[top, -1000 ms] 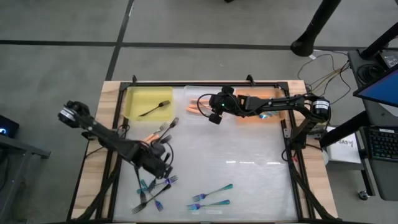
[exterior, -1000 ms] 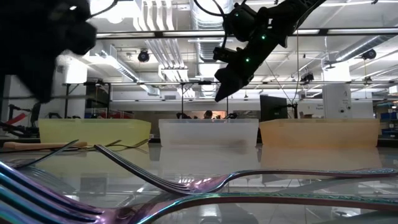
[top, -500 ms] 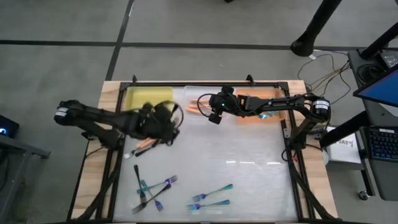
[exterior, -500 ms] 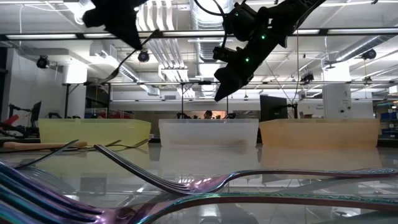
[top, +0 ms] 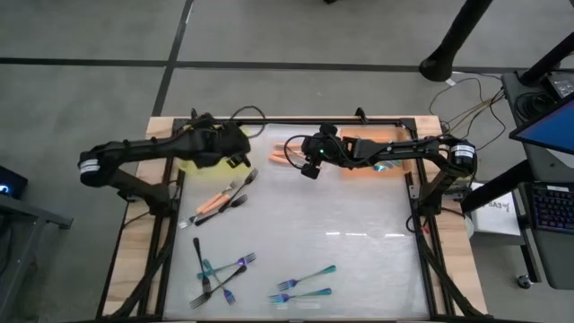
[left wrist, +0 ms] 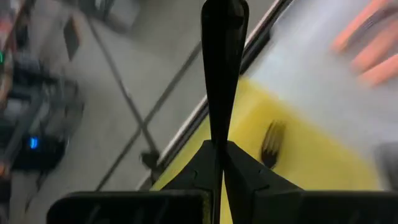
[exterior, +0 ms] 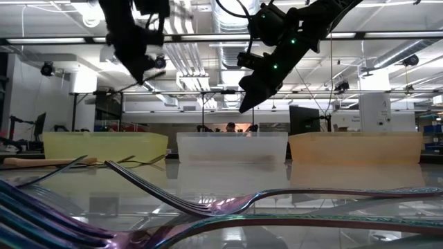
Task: Sort silverware by color (type)
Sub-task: Put the black fork into the yellow bin
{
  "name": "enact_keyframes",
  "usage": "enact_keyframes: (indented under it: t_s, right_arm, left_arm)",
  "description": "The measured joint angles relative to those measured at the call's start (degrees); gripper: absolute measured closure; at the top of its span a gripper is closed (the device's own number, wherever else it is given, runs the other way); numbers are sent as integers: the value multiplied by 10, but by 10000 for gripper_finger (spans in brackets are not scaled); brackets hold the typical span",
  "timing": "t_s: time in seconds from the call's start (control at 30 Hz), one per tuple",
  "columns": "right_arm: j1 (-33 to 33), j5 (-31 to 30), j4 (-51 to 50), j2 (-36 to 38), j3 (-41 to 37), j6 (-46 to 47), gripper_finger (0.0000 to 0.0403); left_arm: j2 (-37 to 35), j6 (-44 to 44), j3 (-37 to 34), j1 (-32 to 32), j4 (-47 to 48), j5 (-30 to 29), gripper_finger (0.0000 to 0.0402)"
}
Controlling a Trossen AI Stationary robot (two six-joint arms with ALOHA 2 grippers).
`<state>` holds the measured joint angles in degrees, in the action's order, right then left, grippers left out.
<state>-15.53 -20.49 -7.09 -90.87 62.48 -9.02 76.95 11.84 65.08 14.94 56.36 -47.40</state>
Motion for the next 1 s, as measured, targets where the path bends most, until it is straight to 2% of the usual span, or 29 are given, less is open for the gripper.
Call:
enact_keyframes:
  t_s: [0.13, 0.3, 0.47, 0.6, 0.87, 1.0]
  right_arm:
    - [0, 0, -3, 0, 0, 0, 284]
    - [0, 0, -7, 0, 0, -11, 284]
    - [0, 0, -7, 0, 0, -15, 284]
    - [0, 0, -6, 0, 0, -15, 284]
    - [0, 0, -13, 0, 0, -15, 284]
    - [0, 0, -16, 0, 0, -15, 284]
  left_arm:
    - [0, 0, -50, 64, -3, 29, 400]
    - [0, 8, -99, 108, -15, 31, 400]
    - [0, 7, -125, 117, -65, 68, 397]
    - [0, 8, -128, 117, -96, 65, 377]
    - [0, -8, -125, 118, -103, 68, 327]
    - [-2, -2, -120, 115, -104, 99, 317]
